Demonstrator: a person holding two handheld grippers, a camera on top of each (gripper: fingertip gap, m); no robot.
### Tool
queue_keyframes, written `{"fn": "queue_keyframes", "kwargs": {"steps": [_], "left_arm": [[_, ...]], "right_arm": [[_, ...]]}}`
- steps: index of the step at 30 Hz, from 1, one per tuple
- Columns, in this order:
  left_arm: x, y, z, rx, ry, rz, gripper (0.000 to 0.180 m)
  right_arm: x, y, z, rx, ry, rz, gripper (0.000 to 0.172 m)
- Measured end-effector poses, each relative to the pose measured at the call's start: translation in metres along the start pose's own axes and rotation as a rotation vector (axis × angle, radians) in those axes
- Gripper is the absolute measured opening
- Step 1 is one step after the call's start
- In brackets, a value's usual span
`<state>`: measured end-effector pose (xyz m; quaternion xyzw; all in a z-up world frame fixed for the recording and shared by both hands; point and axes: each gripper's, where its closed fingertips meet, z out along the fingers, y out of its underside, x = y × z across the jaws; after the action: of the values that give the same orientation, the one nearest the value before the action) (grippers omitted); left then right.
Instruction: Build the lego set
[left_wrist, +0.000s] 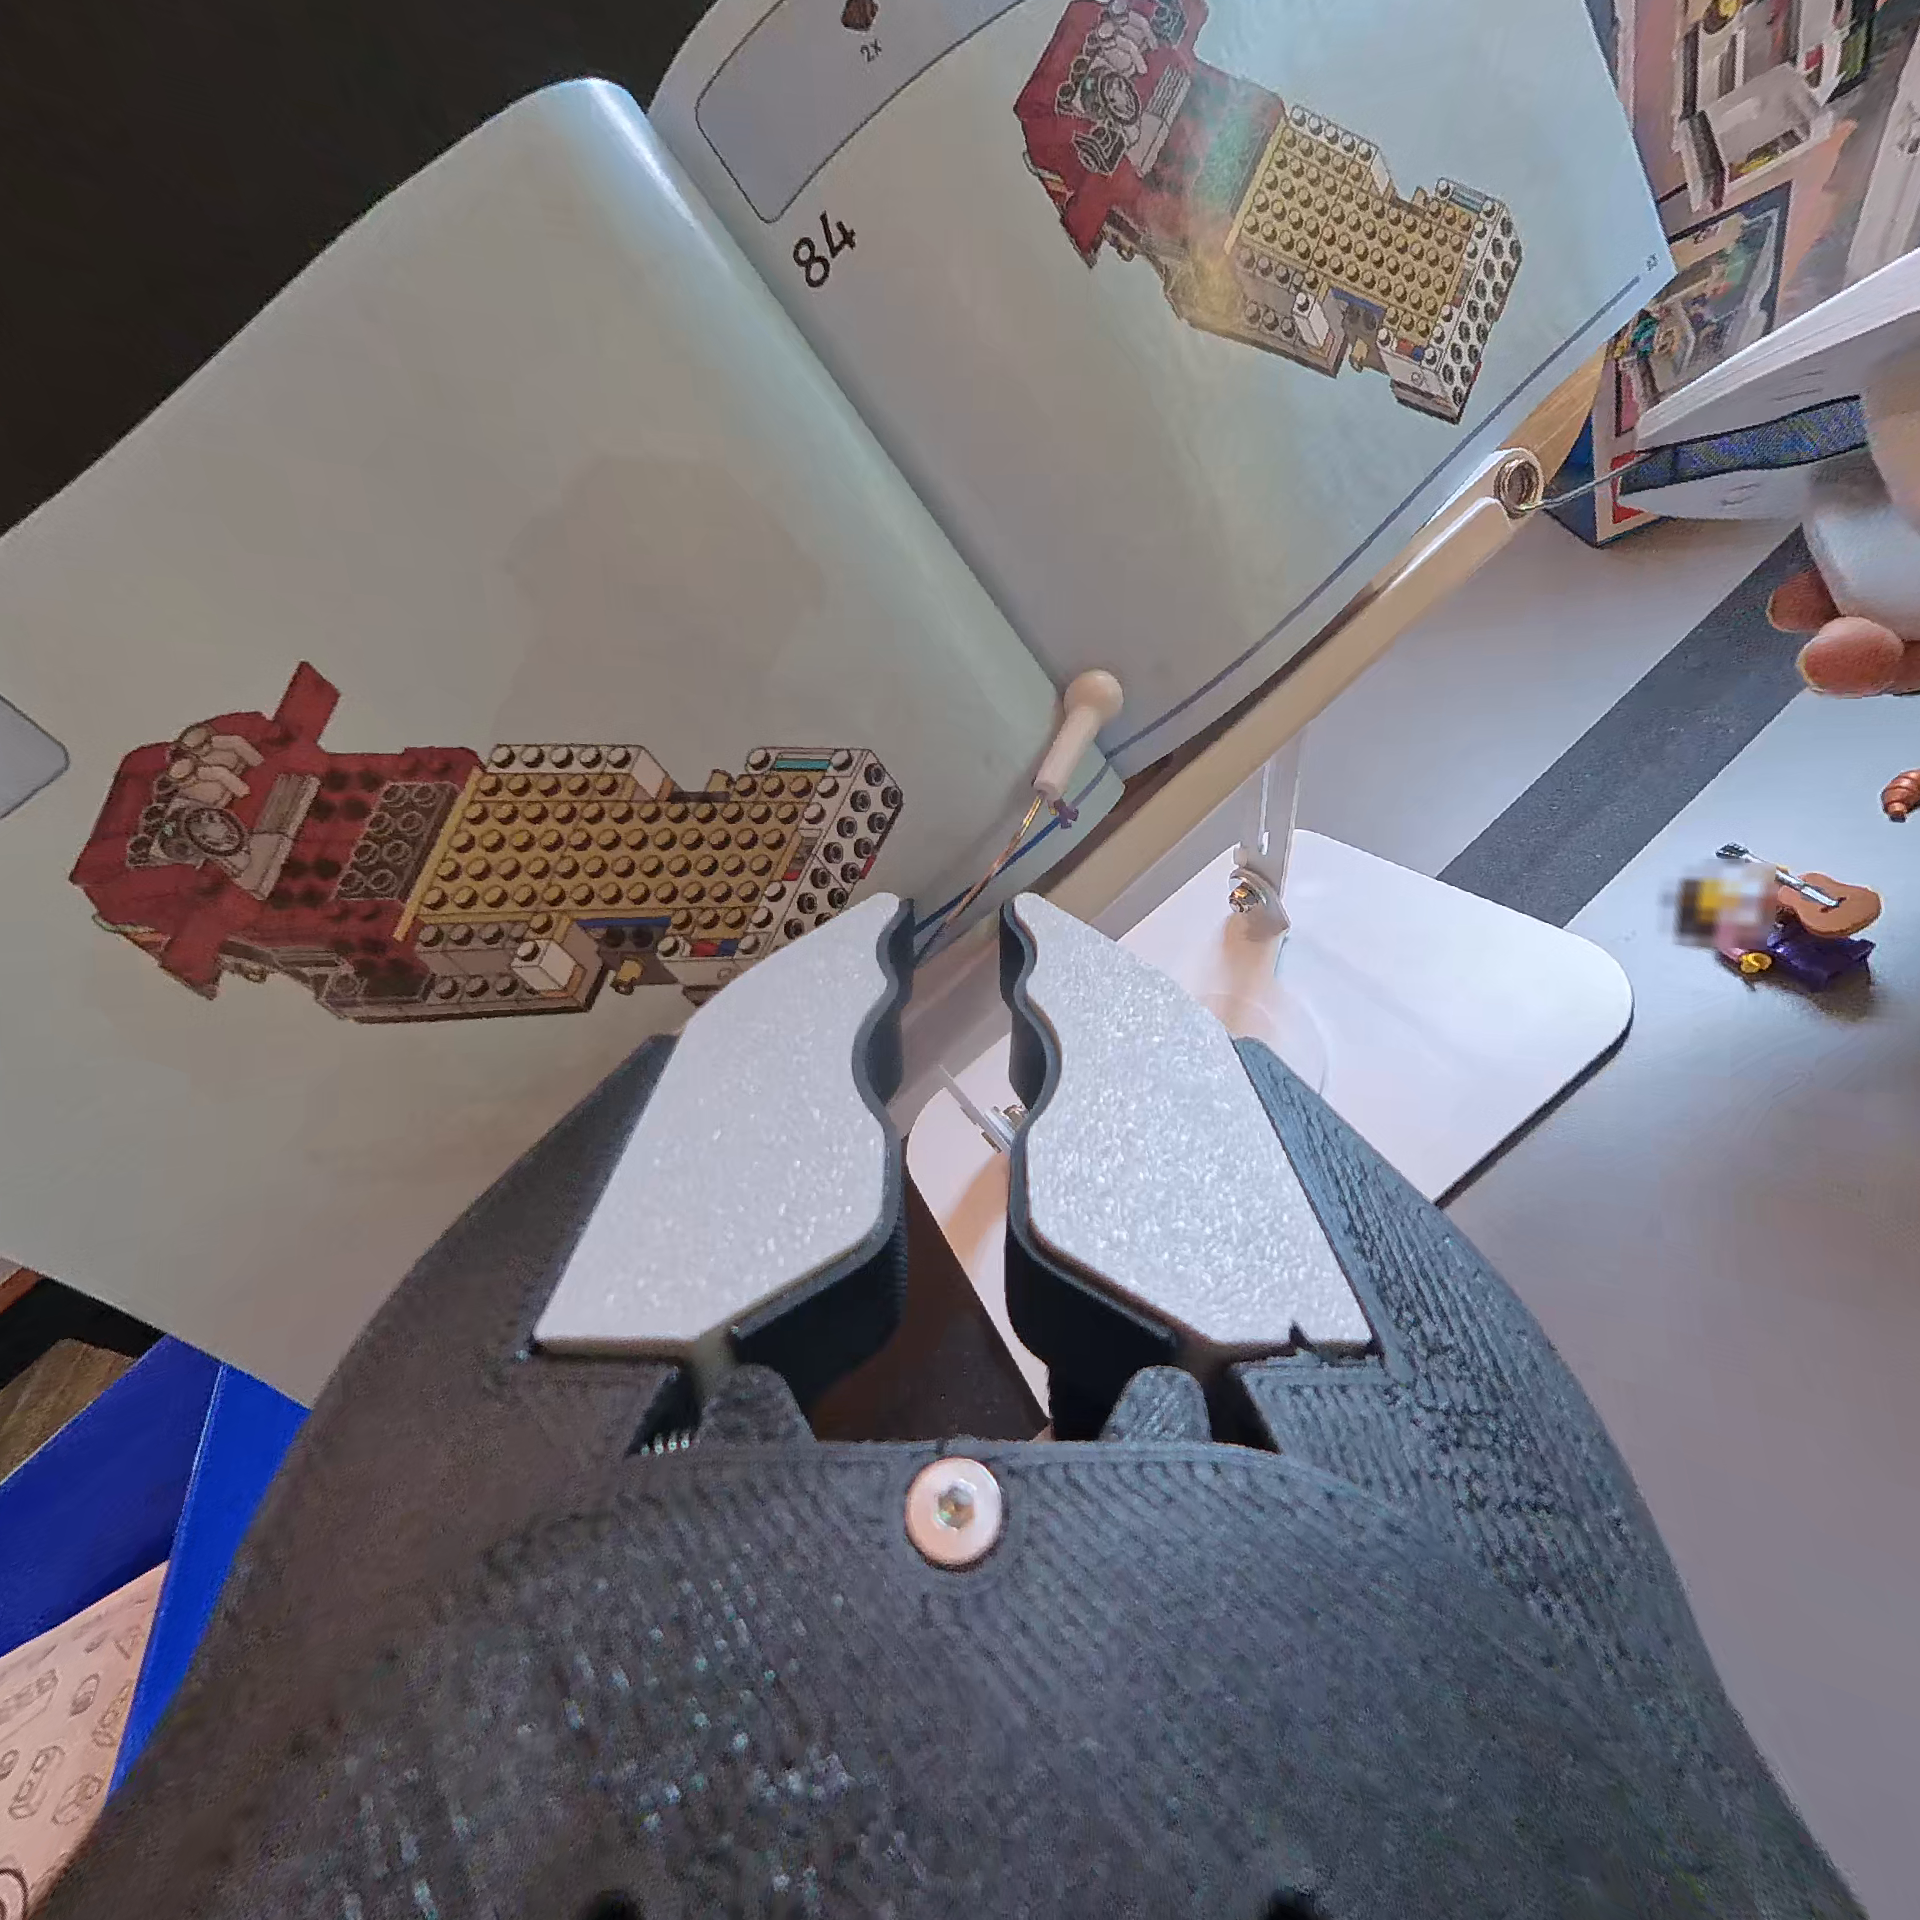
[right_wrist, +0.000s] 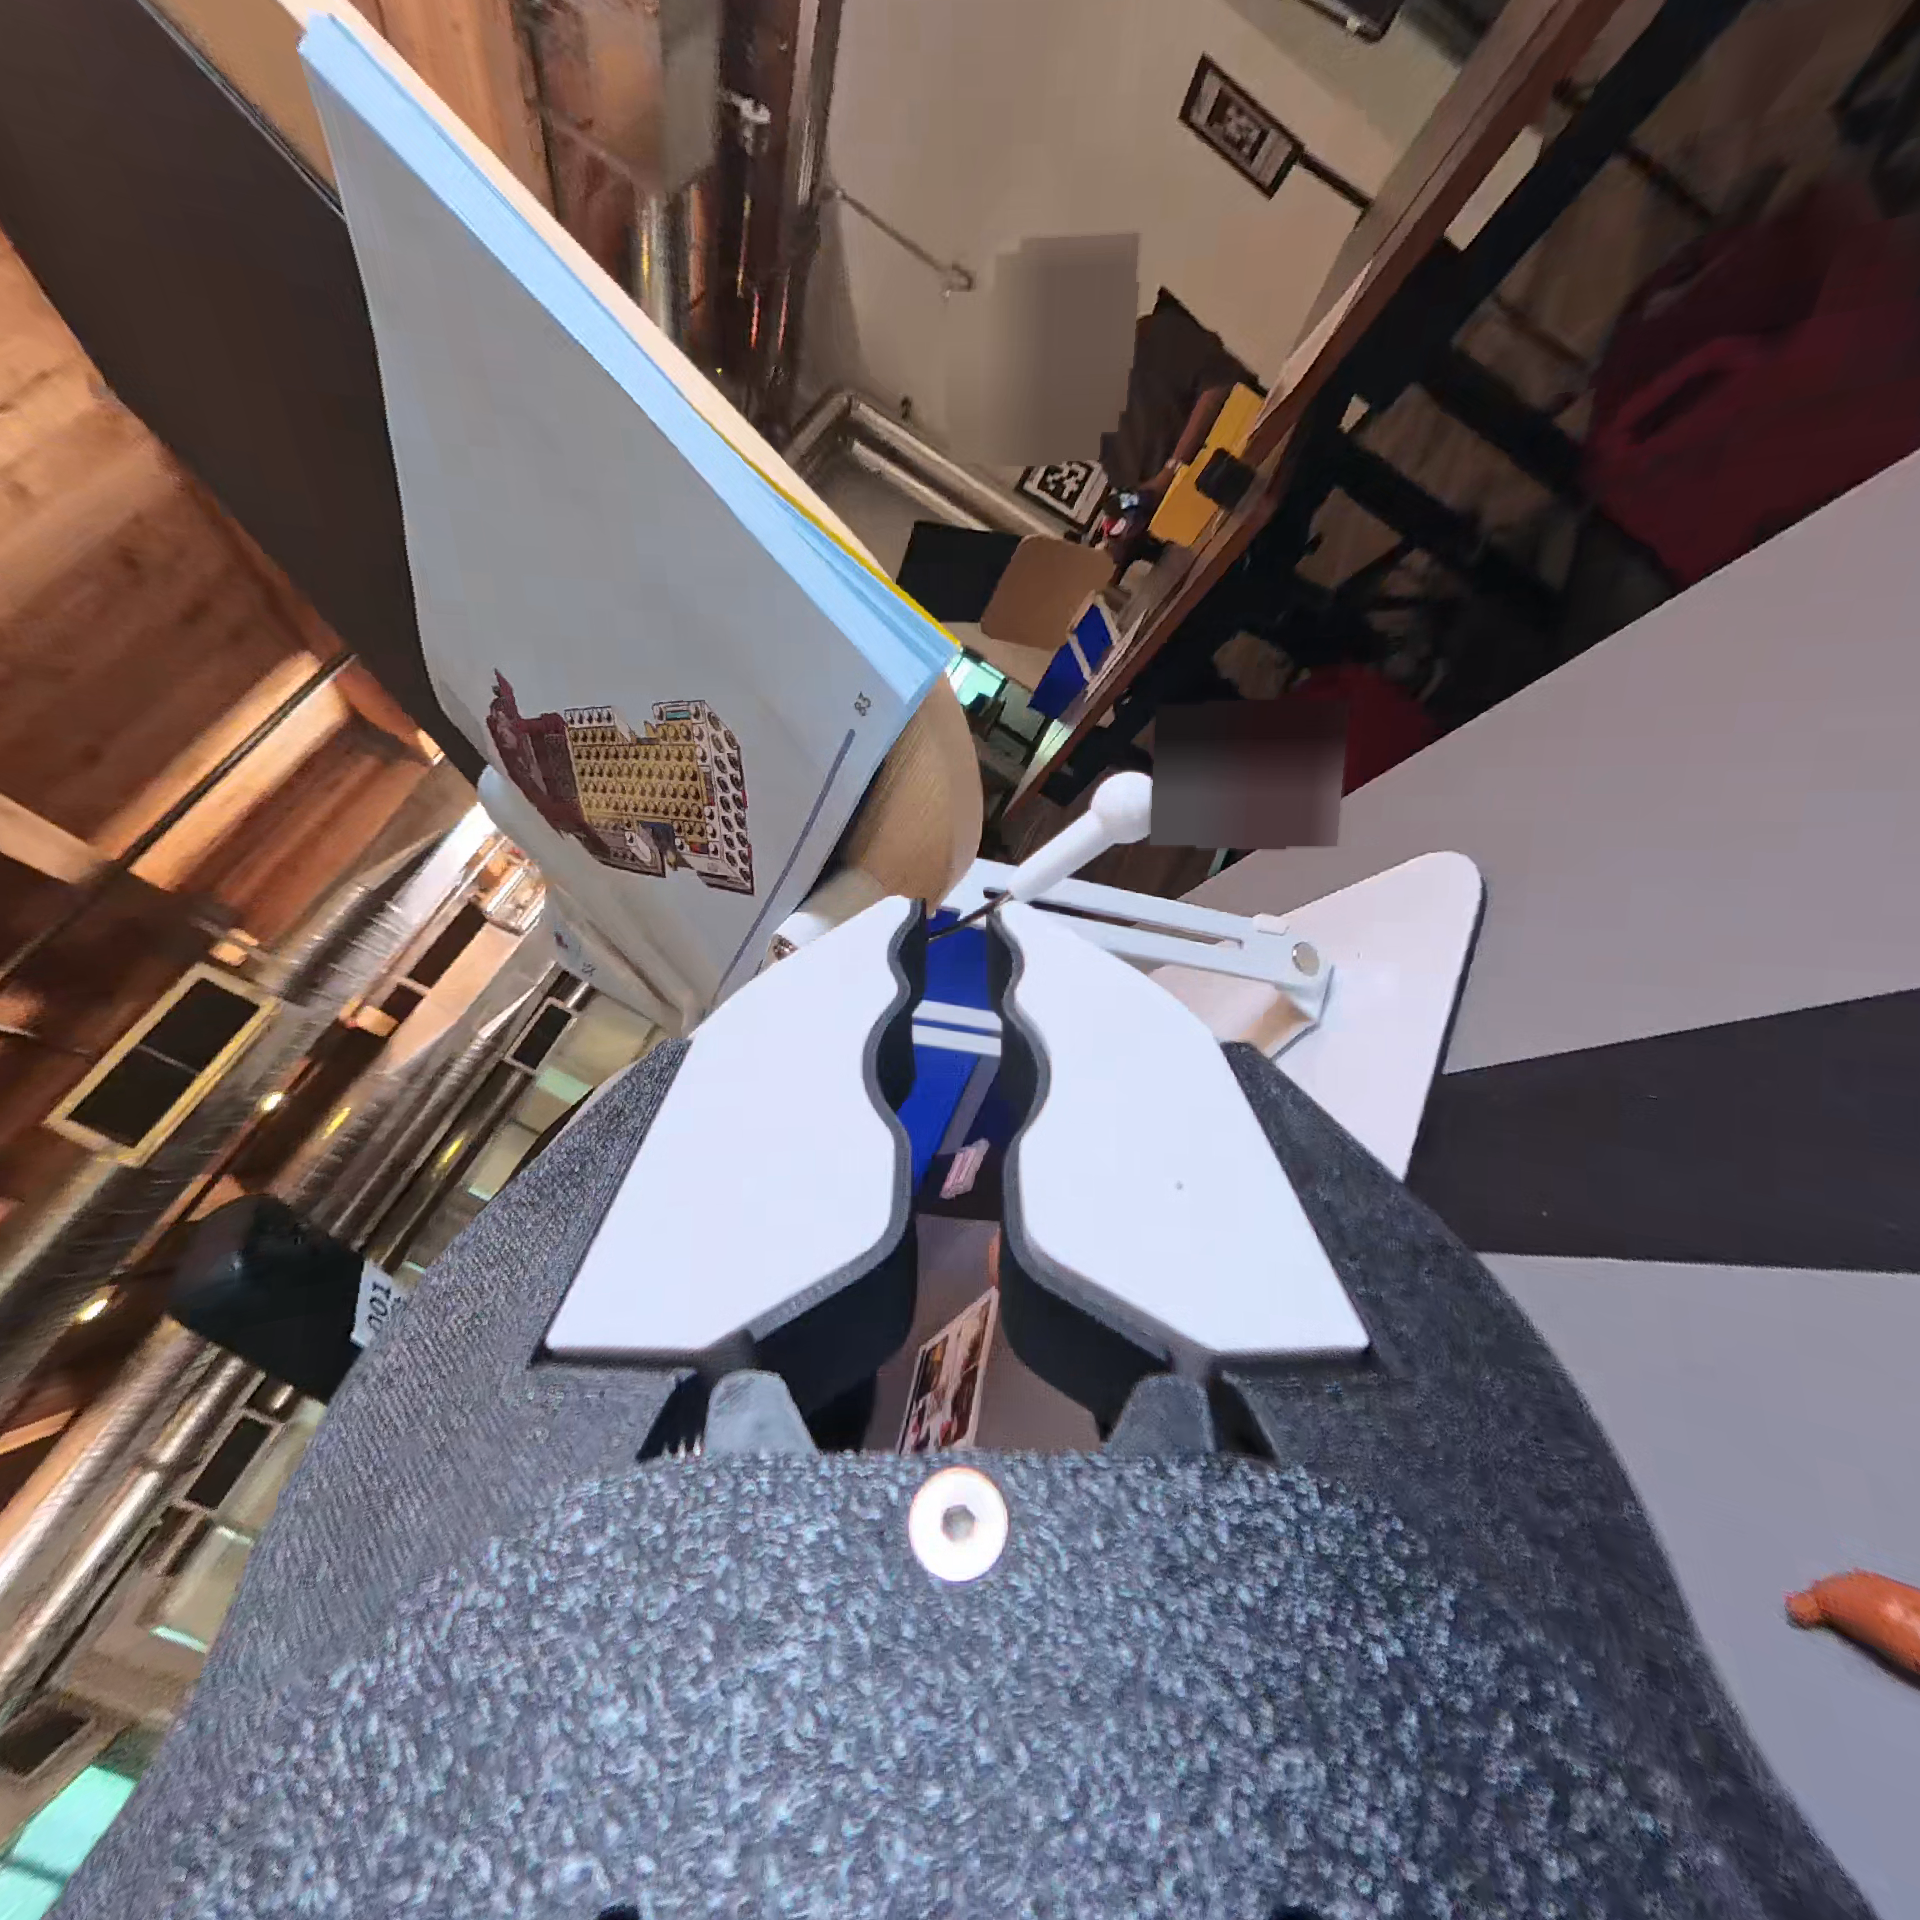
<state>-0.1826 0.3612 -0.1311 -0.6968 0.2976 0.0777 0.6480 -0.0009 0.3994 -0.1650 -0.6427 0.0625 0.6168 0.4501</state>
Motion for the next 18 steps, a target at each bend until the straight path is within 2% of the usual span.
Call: {"fn": "queue_keyframes", "kwargs": {"steps": [4,6,9,11,13,18], "left_arm": [[-0.001,0.000,0.001,-0.003,-0.003,-0.008,0.014],[-0.001,0.000,0.002,-0.004,-0.005,-0.014,0.014],[-0.001,0.000,0.002,-0.005,-0.006,-0.024,0.013],[-0.001,0.000,0.002,-0.002,-0.009,-0.033,0.013],[-0.001,0.000,0.001,0.004,-0.010,-0.060,0.015],[-0.001,-0.002,-0.007,0.056,-0.005,-0.206,0.017]], "right_arm": [[0.001,-0.008,-0.012,-0.007,0.018,-0.059,0.010],[0.004,-0.010,-0.018,-0.032,0.033,-0.058,0.016],[0.001,-0.017,-0.027,-0.022,0.065,-0.171,0.019],[-0.006,-0.020,-0.030,-0.035,0.106,-0.358,0.028],[-0.015,-0.022,-0.028,-0.057,0.180,-0.638,0.040],[-0.051,-0.032,-0.009,-0.022,0.276,-1.183,0.054]]}}
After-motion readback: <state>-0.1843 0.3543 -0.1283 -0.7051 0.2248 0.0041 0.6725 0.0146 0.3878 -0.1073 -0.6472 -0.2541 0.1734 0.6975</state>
